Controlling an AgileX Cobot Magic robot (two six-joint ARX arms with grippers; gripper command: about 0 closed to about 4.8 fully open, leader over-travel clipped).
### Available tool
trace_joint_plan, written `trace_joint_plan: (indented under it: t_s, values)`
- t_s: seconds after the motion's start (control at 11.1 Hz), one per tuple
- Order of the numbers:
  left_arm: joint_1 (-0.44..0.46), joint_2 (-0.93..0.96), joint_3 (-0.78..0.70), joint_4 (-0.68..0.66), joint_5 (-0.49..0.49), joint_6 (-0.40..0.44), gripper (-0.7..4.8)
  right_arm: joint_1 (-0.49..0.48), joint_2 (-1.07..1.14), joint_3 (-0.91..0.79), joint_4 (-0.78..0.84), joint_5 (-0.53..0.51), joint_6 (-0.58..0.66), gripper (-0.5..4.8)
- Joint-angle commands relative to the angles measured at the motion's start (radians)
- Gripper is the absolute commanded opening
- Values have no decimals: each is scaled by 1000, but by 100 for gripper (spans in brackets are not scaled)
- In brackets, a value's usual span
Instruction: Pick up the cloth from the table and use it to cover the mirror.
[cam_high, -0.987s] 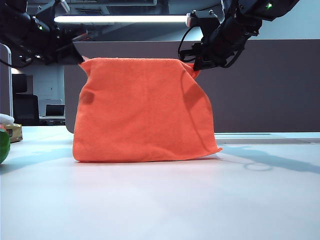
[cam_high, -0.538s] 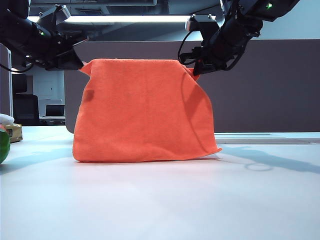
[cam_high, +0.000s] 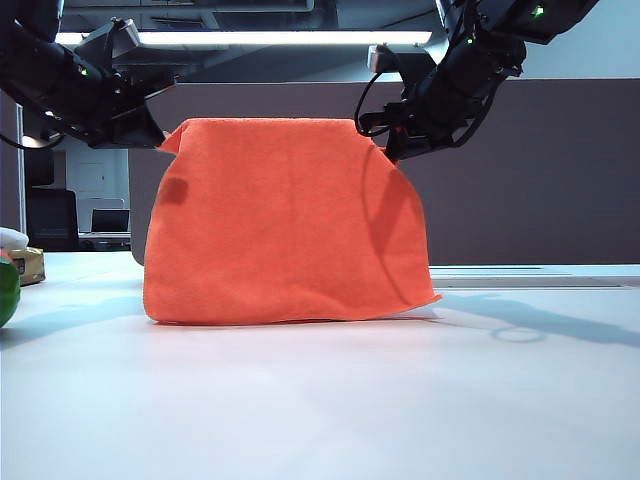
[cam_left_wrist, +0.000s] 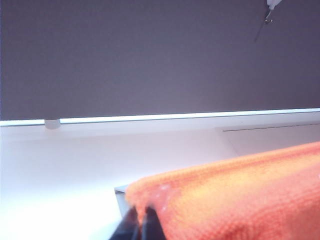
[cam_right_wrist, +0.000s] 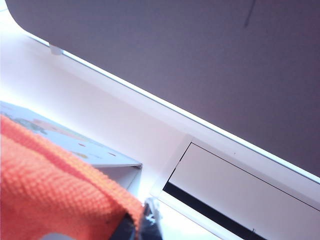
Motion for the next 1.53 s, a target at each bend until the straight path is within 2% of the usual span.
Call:
trace_joint_plan:
  t_s: [0.09, 0.27, 0.36, 0.54, 0.63, 0.81, 0.9, 0.99, 1.08, 1.17, 1.35, 1.53]
  values:
    - [4, -2, 4, -39, -4, 3, -6, 5, -6, 5, -18, 1, 1, -2]
    - [4, -2, 4, -65, 6, 0, -6, 5, -6, 5, -41, -16, 1, -2]
    - [4, -2, 4, -105, 46, 0, 6, 5, -6, 5, -70, -16, 1, -2]
    - [4, -2, 4, -132, 45, 0, 46, 5, -6, 5, -93, -17, 1, -2]
    - [4, -2, 3, -143, 42, 0, 143, 5, -6, 5, -104, -17, 2, -2]
    - [4, -2, 3, -150, 42, 0, 144, 6, -6, 5, -108, -17, 2, 3]
    - [4, -2, 3, -154, 42, 0, 144, 6, -7, 5, -111, -31, 2, 78]
    - [4, -2, 3, -153, 42, 0, 144, 6, -7, 5, -111, -36, 2, 121]
    - [4, -2, 3, -153, 42, 0, 144, 6, -7, 5, -111, -36, 2, 124]
    - [4, -2, 3, -153, 42, 0, 144, 6, -7, 5, -110, -35, 2, 199]
    - [4, -2, 2, -154, 42, 0, 144, 6, -9, 5, -109, -35, 2, 228]
    - [4, -2, 2, -154, 42, 0, 144, 5, -29, 5, -94, -10, 2, 317]
